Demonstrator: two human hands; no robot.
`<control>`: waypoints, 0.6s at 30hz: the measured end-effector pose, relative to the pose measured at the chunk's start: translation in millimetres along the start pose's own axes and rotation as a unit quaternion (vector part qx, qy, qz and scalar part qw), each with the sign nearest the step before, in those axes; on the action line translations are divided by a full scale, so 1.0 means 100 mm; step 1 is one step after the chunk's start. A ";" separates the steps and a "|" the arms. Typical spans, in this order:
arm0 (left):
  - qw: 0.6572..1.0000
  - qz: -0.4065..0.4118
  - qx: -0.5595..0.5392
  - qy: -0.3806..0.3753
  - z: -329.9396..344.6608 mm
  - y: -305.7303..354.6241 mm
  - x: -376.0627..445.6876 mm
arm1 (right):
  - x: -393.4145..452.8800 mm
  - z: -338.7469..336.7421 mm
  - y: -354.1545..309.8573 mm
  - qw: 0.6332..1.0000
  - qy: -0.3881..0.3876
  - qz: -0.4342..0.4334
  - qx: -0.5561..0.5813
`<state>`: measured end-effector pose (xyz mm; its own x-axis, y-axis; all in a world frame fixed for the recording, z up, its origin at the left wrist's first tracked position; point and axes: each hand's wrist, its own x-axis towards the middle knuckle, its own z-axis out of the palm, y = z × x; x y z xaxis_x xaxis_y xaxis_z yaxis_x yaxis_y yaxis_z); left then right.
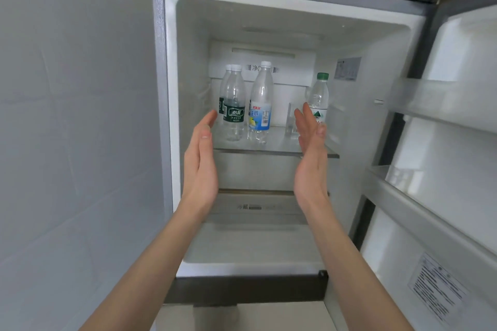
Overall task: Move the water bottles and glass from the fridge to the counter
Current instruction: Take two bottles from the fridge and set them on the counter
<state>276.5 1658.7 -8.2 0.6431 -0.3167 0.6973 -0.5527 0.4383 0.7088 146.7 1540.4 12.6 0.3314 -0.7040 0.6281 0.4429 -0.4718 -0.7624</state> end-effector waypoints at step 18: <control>0.994 -0.083 -0.038 0.066 0.66 -0.88 1.61 | 1.41 0.58 0.81 0.994 0.067 0.023 -0.088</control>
<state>393.3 1513.5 48.6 0.7889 -0.2781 0.5480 -0.3951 0.4535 0.7989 277.9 1433.4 48.4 0.2291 -0.7851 0.5755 0.2728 -0.5157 -0.8122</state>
